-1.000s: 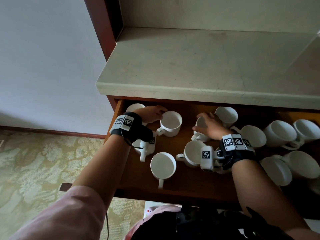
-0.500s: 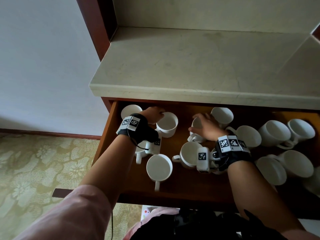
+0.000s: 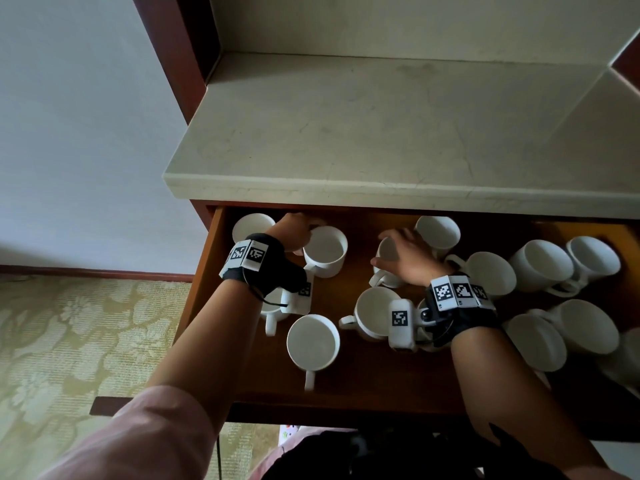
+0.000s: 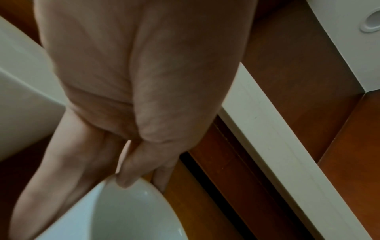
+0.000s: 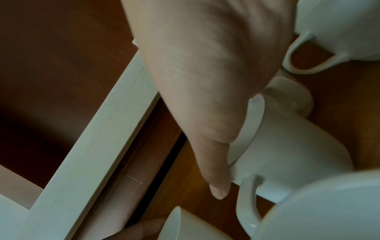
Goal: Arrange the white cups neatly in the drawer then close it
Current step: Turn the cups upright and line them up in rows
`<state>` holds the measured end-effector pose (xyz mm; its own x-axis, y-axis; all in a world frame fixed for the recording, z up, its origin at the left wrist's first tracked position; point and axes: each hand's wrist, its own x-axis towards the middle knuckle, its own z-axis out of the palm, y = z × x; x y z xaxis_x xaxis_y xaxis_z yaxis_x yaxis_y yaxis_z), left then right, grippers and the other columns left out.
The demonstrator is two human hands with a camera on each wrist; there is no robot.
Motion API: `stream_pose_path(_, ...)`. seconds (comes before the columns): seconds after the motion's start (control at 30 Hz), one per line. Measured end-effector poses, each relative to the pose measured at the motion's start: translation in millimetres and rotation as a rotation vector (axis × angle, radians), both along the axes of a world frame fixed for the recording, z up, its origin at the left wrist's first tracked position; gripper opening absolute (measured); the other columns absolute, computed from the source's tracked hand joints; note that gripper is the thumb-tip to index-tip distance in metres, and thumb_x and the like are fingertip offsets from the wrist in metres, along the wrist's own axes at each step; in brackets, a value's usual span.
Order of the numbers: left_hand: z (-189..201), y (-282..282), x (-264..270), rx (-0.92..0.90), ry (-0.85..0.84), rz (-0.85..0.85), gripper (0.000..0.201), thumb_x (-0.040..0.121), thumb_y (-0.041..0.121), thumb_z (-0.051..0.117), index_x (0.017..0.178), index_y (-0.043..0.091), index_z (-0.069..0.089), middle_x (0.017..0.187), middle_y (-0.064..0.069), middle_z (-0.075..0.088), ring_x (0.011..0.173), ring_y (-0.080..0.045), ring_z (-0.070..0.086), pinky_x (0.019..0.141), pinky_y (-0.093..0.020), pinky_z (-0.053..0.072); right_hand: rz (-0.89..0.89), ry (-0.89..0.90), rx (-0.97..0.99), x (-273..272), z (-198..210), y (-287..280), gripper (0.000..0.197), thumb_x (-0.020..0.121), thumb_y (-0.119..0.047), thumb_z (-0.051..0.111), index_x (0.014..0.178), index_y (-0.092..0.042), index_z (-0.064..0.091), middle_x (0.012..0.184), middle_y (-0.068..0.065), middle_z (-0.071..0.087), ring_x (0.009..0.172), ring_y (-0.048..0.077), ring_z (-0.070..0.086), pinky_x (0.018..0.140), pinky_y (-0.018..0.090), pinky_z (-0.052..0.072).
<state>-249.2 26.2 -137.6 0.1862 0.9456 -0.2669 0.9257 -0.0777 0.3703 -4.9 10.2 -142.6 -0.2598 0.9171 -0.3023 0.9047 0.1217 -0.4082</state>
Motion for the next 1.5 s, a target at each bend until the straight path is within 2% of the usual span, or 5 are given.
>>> stream_pose_path(0.17, 7, -4, -4, -0.07, -0.016, 0.06, 0.056, 0.083, -0.003, 0.055, 0.134, 0.019, 0.052, 0.126, -0.009, 0.062, 0.115, -0.025, 0.057, 0.086, -0.022, 0.042, 0.004, 0.004, 0.006, 0, -1, 0, 0.057, 0.087, -0.044, 0.061, 0.135, -0.022, 0.039, 0.134, 0.008, 0.037, 0.126, 0.026, 0.037, 0.099, 0.037, 0.031)
stream_pose_path(0.33, 13, -8, -2, -0.092, 0.037, 0.05, 0.071, 0.08, 0.003, 0.066, 0.144, 0.017, 0.038, 0.124, -0.011, 0.063, 0.117, -0.026, 0.057, 0.091, -0.026, 0.044, 0.005, -0.008, 0.017, 0, -1, 0, 0.057, 0.086, -0.045, 0.061, 0.135, -0.023, 0.04, 0.132, 0.009, 0.039, 0.125, 0.026, 0.037, 0.1, 0.038, 0.031)
stream_pose_path(0.53, 19, -11, -1, -0.171, -0.056, 0.212, 0.037, 0.083, 0.001, 0.057, 0.12, -0.001, 0.058, 0.1, -0.016, 0.072, 0.1, -0.024, 0.067, 0.087, -0.03, 0.054, 0.02, -0.014, 0.033, 1, -1, 0, 0.057, 0.087, -0.044, 0.061, 0.135, -0.021, 0.041, 0.133, 0.009, 0.039, 0.127, 0.026, 0.035, 0.101, 0.035, 0.029)
stream_pose_path(1.03, 22, -15, -3, -0.177, -0.136, 0.191, 0.061, 0.082, -0.006, 0.047, 0.136, 0.022, 0.051, 0.117, -0.011, 0.067, 0.094, -0.023, 0.069, 0.088, -0.032, 0.055, 0.011, -0.004, 0.035, 0, -2, 0, 0.055, 0.086, -0.043, 0.062, 0.133, -0.023, 0.042, 0.131, 0.007, 0.04, 0.125, 0.025, 0.037, 0.101, 0.036, 0.03)
stream_pose_path(1.5, 17, -11, -3, -0.152, -0.062, 0.138, 0.058, 0.081, 0.0, 0.057, 0.136, 0.018, 0.052, 0.12, -0.012, 0.065, 0.105, -0.024, 0.064, 0.094, -0.034, 0.051, 0.004, -0.013, 0.014, 0, -2, 0, 0.057, 0.086, -0.045, 0.061, 0.135, -0.024, 0.04, 0.133, 0.007, 0.038, 0.128, 0.026, 0.034, 0.102, 0.037, 0.027)
